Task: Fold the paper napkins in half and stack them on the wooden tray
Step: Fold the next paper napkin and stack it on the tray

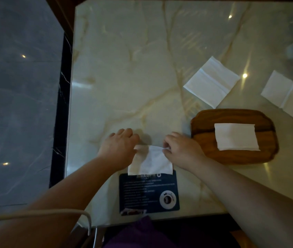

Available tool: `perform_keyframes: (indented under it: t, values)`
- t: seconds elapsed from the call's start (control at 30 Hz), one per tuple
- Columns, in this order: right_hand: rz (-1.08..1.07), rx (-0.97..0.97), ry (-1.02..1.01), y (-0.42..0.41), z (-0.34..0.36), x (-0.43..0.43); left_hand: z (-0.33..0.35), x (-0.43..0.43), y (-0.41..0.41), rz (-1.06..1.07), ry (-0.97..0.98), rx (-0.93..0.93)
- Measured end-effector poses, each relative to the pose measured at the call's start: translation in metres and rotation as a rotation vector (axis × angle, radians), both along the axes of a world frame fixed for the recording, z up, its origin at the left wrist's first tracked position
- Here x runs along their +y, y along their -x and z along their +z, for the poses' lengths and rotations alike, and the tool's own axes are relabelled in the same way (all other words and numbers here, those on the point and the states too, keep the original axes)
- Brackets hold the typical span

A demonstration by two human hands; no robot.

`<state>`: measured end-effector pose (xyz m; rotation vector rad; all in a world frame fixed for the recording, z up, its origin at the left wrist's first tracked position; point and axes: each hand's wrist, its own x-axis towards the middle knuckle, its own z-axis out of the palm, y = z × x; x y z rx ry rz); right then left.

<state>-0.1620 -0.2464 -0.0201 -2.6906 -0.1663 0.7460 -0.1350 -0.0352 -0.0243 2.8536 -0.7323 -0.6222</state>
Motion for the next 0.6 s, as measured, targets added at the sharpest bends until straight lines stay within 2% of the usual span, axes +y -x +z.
perform_keyframes:
  t: [0.1, 0.2, 0.47, 0.6]
  values:
    - [-0.056, 0.014, -0.040, 0.002, -0.001, 0.001, 0.000, 0.000, 0.002, 0.004, 0.012, -0.012]
    - [-0.121, 0.017, -0.117, 0.003, 0.002, -0.001, 0.003, 0.002, 0.004, 0.081, 0.112, 0.011]
    - [-0.502, 0.076, -0.524, 0.017, 0.022, -0.022, 0.034, -0.004, 0.013, 0.616, 0.541, 0.390]
    - [-0.624, 0.060, -0.654, 0.022, 0.028, -0.043, 0.044, -0.023, 0.018, 0.775, 0.685, 0.418]
